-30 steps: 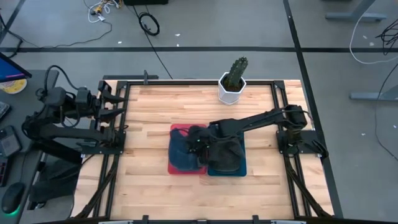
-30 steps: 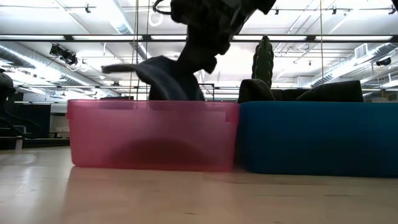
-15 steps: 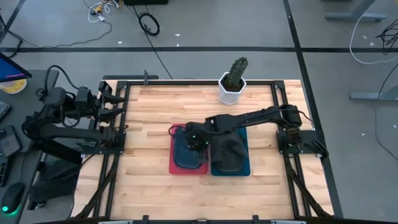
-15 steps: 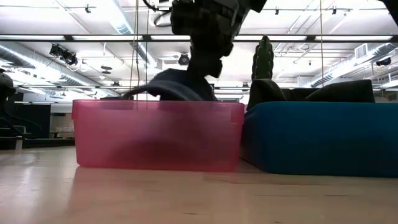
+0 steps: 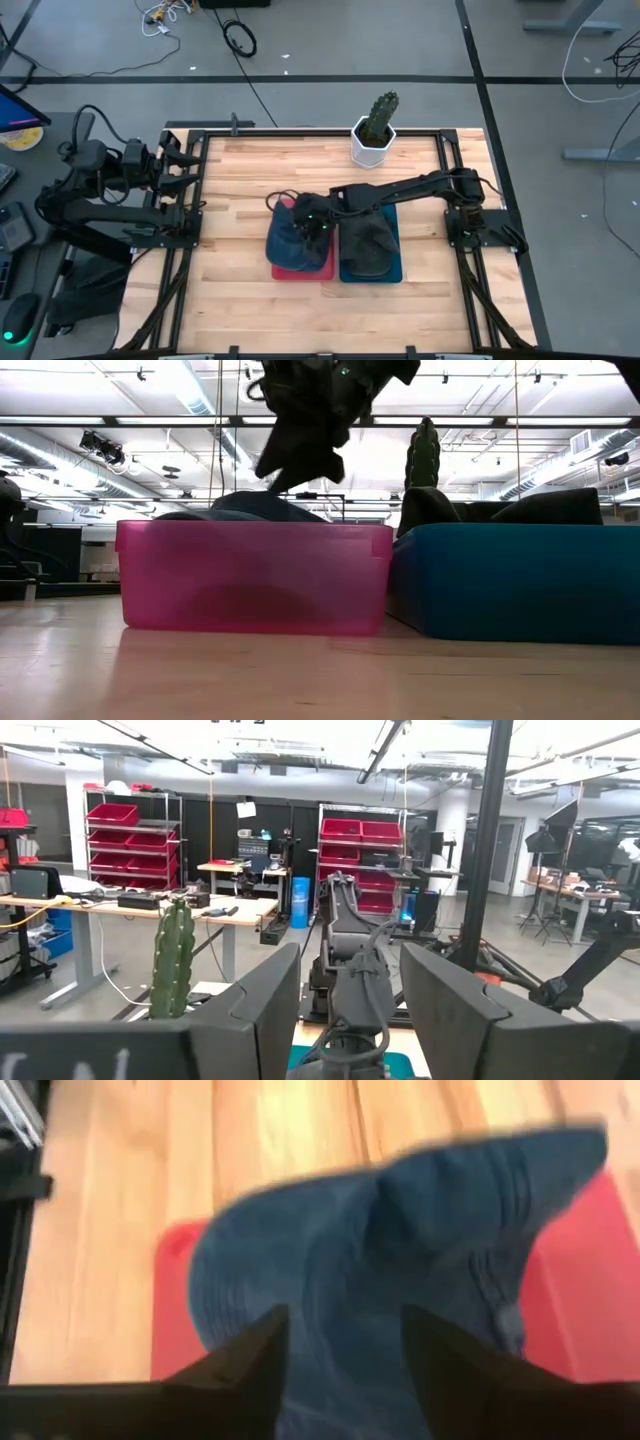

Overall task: Pick & Place hat
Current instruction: Put the dark blue cap into the blue bin

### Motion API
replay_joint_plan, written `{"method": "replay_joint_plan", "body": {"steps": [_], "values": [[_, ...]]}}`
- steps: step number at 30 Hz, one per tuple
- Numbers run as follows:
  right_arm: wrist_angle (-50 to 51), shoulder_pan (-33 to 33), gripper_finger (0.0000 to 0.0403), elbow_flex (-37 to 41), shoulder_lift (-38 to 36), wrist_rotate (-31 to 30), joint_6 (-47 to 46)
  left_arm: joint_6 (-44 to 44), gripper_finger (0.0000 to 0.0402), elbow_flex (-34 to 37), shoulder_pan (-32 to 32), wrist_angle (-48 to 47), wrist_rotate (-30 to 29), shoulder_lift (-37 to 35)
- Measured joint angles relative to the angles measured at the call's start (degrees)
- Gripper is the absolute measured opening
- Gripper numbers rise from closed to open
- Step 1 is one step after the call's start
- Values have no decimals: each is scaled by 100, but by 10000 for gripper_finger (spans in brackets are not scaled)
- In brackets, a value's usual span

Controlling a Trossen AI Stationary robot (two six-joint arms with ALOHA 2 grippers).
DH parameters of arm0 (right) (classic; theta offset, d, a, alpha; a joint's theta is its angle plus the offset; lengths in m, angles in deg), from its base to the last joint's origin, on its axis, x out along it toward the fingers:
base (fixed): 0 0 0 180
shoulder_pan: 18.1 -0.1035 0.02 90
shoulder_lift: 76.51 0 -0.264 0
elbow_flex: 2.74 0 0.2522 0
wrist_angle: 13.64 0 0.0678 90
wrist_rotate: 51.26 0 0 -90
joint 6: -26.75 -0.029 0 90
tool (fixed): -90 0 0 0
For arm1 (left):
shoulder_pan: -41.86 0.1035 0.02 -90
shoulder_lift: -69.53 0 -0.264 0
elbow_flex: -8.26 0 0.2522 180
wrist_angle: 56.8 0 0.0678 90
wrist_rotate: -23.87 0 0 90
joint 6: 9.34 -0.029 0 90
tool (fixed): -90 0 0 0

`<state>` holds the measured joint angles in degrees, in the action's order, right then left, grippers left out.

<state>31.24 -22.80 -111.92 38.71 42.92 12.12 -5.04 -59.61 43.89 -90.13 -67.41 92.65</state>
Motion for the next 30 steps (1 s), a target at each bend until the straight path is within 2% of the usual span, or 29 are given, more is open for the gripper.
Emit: {"method": "replay_joint_plan", "body": {"steps": [3,6,10,15,18,20,22,25,26,30], "values": [[329,7,236,2,0,56,-94,0,177,1,0,-1,0,0],[-51,-25,264,2,0,26,-321,0,177,1,0,0,0,0],[-603,-144,270,-10,59,32,-190,0,177,1,0,0,0,0],[-467,-184,254,6,289,-180,-320,0,177,0,1,7,0,0],[-716,-155,233,4,424,-295,-245,0,177,0,0,11,0,0],[-730,-133,203,2,457,-337,-139,0,177,0,0,-7,0,0],[-635,-123,150,-4,457,-342,-110,0,177,0,2,8,0,1],[-249,-87,39,-7,461,-348,-79,0,177,0,1,11,0,0],[-200,-84,21,-8,461,-345,-12,0,177,0,2,-1,0,2],[-192,-49,11,-9,447,-274,131,1,177,0,2,-3,0,1]]}}
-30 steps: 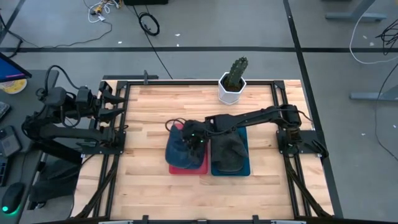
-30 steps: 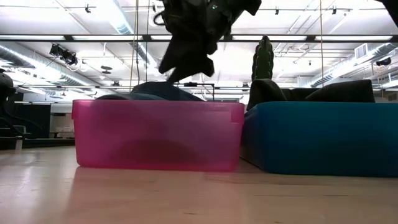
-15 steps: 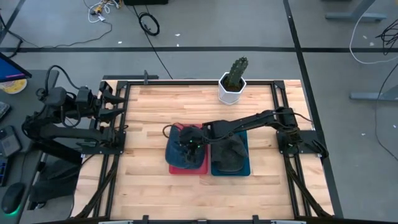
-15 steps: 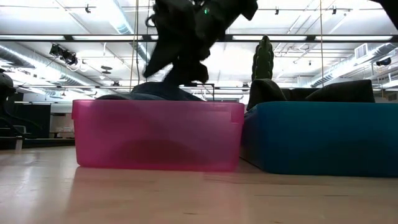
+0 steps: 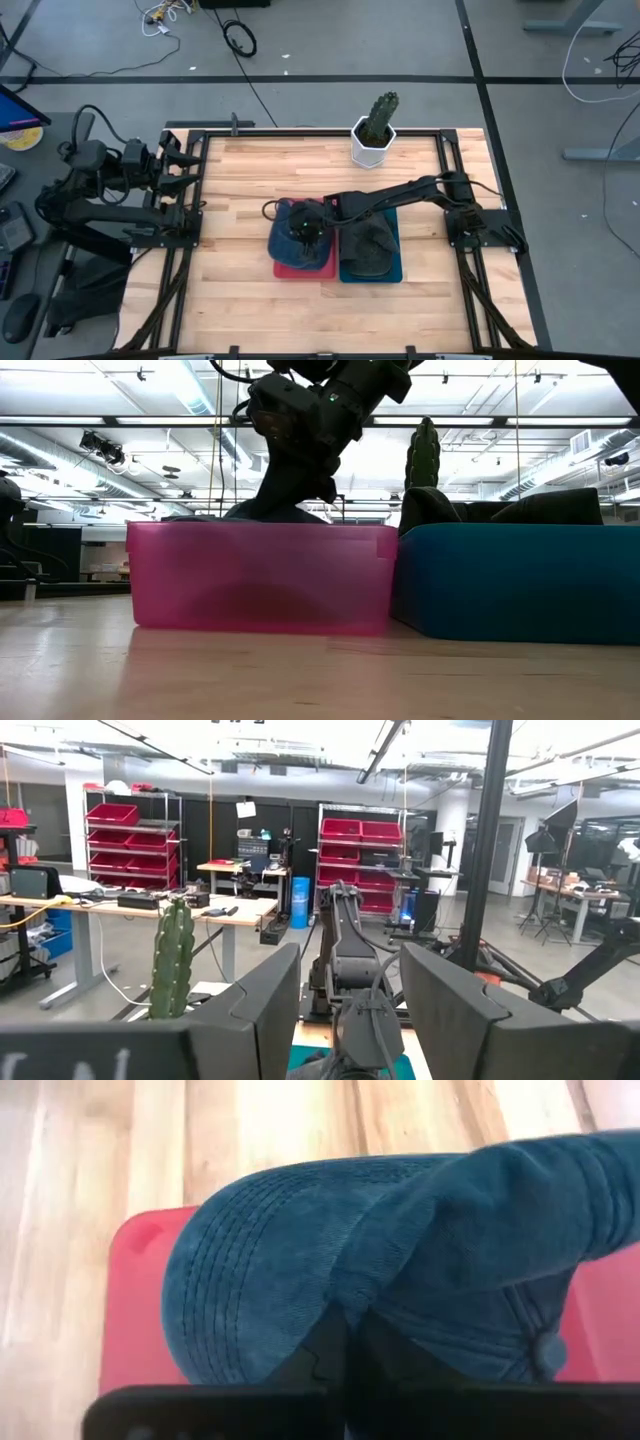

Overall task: Pick & Place hat
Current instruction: Put the dark blue cap into the blue bin

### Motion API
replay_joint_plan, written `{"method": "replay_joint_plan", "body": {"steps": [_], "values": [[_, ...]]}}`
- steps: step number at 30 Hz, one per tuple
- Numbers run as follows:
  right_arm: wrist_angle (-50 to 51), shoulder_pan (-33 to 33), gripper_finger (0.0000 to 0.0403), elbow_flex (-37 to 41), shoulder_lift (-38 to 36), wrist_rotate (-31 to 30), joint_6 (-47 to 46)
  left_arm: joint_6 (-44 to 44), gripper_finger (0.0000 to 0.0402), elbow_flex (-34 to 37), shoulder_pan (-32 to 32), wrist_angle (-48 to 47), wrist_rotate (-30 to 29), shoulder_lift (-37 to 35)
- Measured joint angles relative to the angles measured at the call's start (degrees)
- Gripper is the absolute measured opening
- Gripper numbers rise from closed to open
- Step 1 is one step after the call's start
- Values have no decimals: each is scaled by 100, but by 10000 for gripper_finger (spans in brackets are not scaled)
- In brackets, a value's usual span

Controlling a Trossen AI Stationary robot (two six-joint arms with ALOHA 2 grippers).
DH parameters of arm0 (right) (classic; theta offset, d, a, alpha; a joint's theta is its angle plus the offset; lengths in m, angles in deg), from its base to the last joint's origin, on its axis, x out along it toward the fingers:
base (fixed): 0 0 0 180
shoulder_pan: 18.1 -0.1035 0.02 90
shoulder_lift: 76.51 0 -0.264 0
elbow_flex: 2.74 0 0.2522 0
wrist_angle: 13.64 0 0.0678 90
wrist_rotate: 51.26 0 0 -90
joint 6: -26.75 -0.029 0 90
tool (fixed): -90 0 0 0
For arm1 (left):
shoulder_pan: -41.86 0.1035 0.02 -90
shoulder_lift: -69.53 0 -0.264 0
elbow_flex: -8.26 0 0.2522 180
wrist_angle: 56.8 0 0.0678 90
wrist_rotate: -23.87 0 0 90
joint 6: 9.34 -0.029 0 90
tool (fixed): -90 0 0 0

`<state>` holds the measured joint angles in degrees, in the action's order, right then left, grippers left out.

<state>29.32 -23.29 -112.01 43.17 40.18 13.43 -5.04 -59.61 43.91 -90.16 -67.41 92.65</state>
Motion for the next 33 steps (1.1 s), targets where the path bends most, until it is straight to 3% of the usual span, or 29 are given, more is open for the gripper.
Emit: {"method": "replay_joint_plan", "body": {"steps": [14,33], "values": [[551,40,2,-17,-329,1135,415,-1,177,0,-1,2,0,2],[1515,-29,0,-16,-542,1126,695,-1,177,0,-1,4,0,-1]]}}
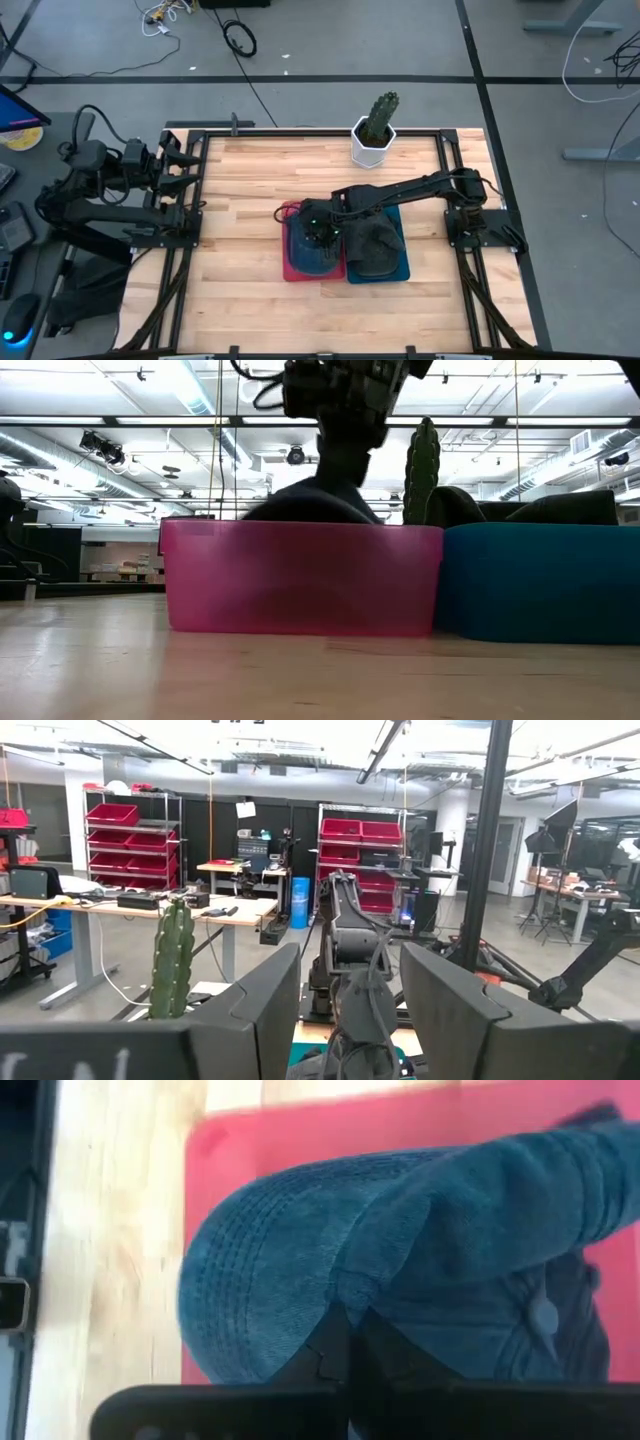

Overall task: Pick & Place hat
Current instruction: Put the dark blue cap into the blue bin, then return to Home Position

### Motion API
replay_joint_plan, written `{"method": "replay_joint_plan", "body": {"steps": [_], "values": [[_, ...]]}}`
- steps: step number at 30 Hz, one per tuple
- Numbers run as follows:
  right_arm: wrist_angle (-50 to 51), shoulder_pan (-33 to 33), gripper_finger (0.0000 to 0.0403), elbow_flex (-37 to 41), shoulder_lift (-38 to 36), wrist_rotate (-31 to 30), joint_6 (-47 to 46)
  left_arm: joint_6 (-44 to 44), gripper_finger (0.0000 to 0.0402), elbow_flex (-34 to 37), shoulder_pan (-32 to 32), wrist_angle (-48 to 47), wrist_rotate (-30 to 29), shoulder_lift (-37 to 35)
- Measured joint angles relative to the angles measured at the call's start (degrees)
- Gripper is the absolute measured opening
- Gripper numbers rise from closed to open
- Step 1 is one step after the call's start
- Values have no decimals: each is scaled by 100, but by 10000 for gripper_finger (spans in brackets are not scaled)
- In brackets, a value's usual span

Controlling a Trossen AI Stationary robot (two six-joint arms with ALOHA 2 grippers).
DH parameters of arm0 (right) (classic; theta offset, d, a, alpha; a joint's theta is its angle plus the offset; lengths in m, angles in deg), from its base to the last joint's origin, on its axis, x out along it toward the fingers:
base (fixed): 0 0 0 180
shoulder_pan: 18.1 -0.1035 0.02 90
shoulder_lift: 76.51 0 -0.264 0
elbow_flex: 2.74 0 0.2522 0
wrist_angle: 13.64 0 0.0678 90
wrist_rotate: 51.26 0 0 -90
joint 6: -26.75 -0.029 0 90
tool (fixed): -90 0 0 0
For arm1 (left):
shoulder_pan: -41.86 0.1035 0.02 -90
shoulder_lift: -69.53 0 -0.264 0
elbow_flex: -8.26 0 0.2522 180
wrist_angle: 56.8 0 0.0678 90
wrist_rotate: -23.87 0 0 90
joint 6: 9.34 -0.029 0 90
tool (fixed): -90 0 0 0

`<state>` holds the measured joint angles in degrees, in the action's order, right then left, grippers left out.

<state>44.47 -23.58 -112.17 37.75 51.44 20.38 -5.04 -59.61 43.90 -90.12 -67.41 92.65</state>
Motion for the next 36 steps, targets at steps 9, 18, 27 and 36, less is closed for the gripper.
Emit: {"method": "replay_joint_plan", "body": {"steps": [9,18,27,36], "values": [[-1529,0,0,826,76,50,-12,0,177,0,1,-1,0,1],[-2528,57,46,1629,-11,-178,-1071,1,177,0,-1,-1,0,0],[-2652,-109,78,1816,-1366,-1706,-662,2,177,739,-93,658,64,-439],[-5853,-339,80,4439,-4205,-2504,46,2,177,2289,-169,801,107,-2038]]}}
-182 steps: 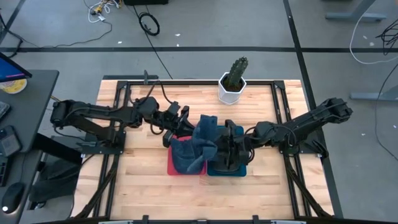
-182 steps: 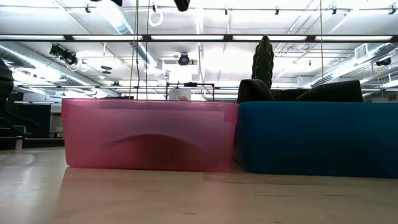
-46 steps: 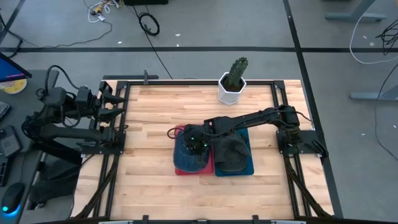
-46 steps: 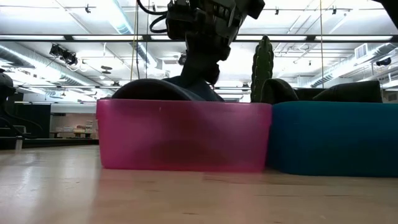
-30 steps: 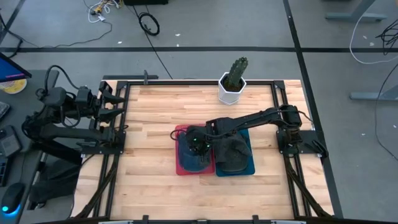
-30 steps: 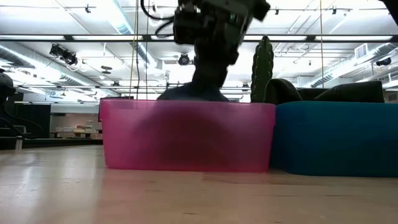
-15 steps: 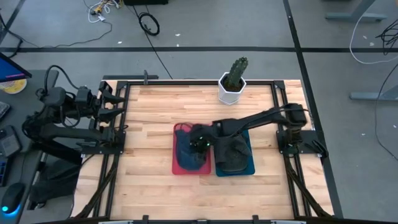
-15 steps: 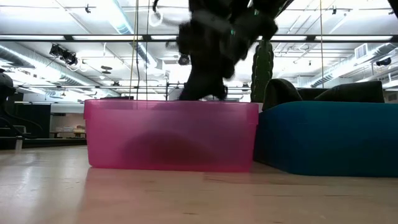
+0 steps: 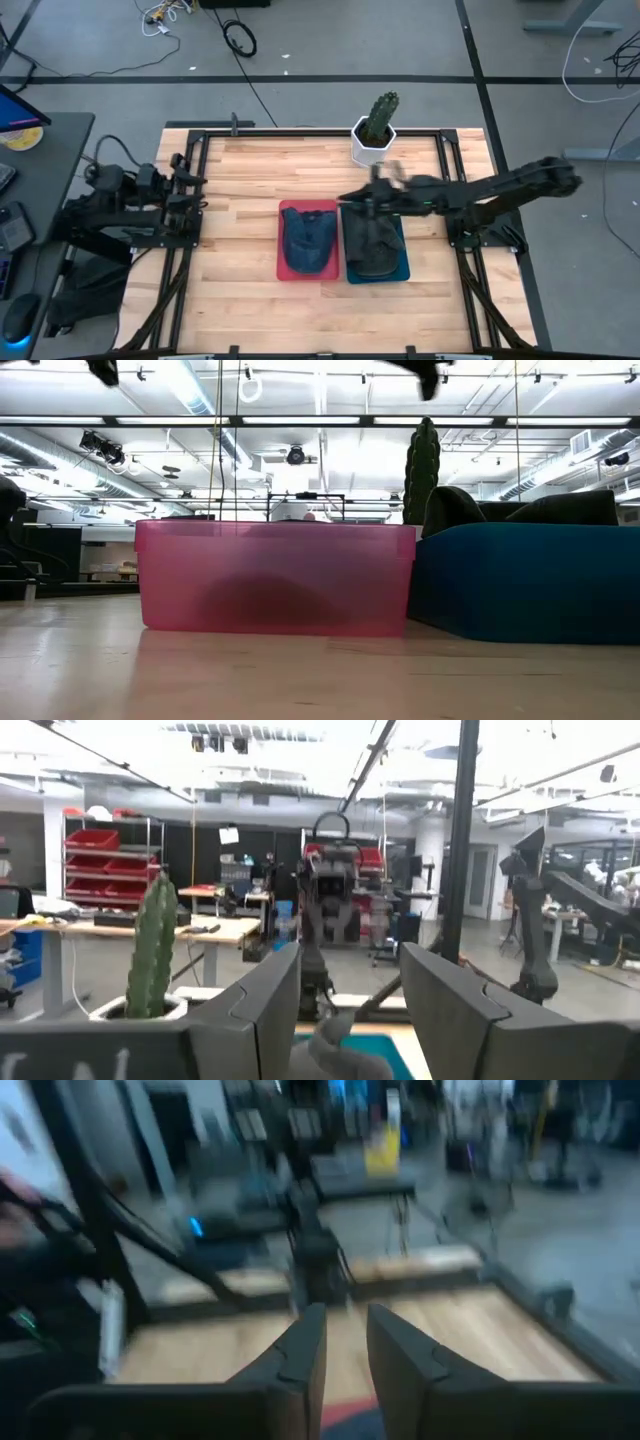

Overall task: Pick & Place hat
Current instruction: Return to Home Position

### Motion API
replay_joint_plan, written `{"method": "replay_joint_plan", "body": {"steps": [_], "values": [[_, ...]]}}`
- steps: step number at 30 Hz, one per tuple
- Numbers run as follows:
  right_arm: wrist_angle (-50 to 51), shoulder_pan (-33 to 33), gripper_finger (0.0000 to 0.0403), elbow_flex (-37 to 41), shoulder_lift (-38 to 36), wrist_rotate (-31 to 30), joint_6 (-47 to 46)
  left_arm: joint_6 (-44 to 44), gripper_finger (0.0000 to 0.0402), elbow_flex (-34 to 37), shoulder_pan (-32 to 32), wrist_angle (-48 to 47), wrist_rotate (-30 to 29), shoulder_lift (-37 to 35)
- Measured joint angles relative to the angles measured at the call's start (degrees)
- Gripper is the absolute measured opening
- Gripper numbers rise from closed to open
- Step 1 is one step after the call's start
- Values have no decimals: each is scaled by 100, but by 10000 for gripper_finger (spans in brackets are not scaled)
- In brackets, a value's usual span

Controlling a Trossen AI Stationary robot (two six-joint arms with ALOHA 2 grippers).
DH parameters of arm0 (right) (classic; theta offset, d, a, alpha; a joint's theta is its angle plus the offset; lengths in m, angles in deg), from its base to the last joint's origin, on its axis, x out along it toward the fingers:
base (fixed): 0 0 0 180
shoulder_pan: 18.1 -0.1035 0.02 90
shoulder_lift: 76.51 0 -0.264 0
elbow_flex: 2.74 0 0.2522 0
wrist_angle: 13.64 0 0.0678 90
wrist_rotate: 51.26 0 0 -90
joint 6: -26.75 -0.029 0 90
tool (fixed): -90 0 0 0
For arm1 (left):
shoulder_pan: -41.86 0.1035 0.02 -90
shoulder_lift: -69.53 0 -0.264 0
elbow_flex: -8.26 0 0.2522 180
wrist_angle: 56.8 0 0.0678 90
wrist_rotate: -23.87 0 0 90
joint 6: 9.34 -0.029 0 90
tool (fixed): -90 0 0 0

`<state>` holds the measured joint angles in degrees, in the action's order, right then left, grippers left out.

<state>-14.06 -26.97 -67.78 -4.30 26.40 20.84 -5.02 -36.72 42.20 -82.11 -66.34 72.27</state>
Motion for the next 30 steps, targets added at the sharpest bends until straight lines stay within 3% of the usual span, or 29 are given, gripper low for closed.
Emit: {"method": "replay_joint_plan", "body": {"steps": [4,7,15,19,24,30], "values": [[-1422,-7,80,1393,-1019,163,99,0,177,586,0,132,3,-257],[-1880,-2,80,2188,-1535,58,14,0,177,883,3,170,7,-219],[-3623,15,80,3845,-1985,-345,-36,0,177,2099,13,38,-16,-261],[-4336,15,80,4424,-1983,-374,78,0,177,2648,13,100,-16,-264],[-5042,14,80,5023,-1983,-372,328,-39,177,2711,7,362,22,-263],[-4422,22,80,5037,-1969,-371,410,-44,177,2715,9,537,23,-241]]}}
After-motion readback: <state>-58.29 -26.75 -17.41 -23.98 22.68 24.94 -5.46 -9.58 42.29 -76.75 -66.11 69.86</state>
